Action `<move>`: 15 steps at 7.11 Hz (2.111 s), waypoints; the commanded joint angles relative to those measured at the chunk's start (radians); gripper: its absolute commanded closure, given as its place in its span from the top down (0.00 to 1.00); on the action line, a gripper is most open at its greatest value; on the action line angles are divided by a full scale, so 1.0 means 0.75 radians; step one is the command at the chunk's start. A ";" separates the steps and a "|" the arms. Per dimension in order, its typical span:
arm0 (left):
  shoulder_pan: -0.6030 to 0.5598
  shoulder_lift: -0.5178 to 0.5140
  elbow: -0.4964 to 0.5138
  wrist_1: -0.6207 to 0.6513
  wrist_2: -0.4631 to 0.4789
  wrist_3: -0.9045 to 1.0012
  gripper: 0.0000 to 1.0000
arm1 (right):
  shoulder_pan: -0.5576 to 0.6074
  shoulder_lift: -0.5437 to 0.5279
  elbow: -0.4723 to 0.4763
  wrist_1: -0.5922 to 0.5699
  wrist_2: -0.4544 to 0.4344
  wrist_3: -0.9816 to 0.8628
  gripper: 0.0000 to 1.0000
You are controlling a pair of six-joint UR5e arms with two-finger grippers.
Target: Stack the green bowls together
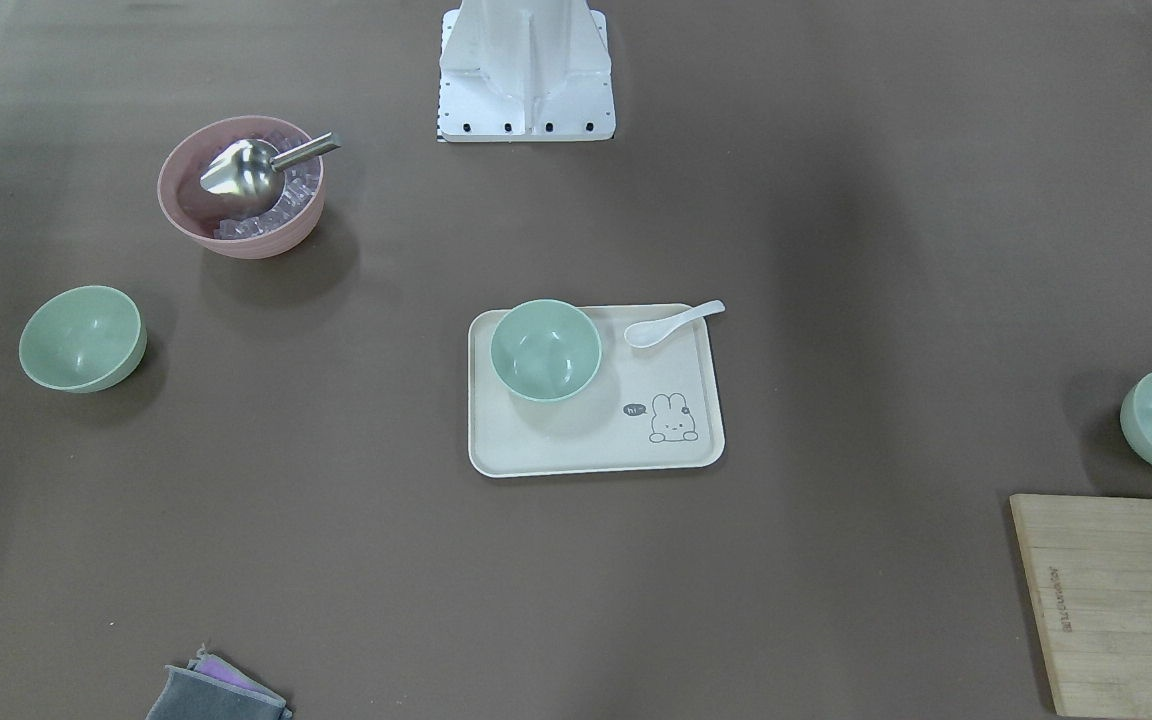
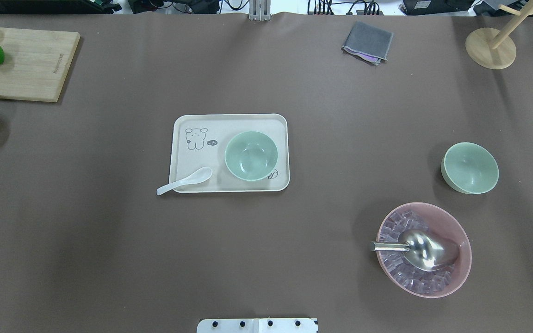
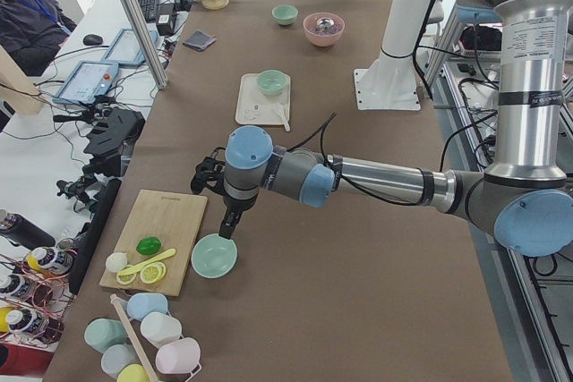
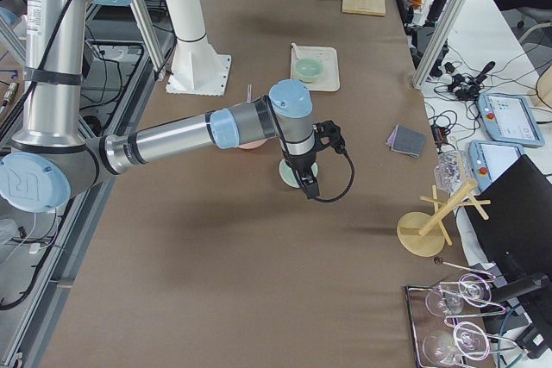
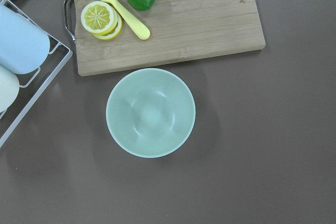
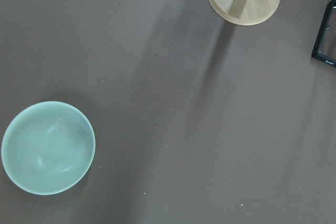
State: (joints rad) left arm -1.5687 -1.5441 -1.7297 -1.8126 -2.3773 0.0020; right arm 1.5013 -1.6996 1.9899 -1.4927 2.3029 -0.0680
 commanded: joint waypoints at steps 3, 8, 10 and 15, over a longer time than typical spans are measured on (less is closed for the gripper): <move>0.026 -0.325 0.509 -0.104 0.036 -0.019 1.00 | -0.122 0.071 -0.007 0.025 -0.013 0.265 1.00; 0.091 -0.396 0.915 -0.371 0.112 -0.031 0.98 | -0.284 0.182 -0.090 0.098 -0.025 0.520 0.98; 0.114 -0.393 0.956 -0.375 0.110 -0.048 0.97 | -0.286 0.208 -0.097 0.100 -0.027 0.520 0.98; 0.202 -0.430 1.113 -0.532 0.108 -0.170 0.97 | -0.286 0.211 -0.094 0.123 -0.060 0.520 0.99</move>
State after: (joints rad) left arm -1.4235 -1.8535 -0.9330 -2.1910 -2.2963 -0.1211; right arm 1.2870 -1.5417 1.9189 -1.4020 2.2639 0.3221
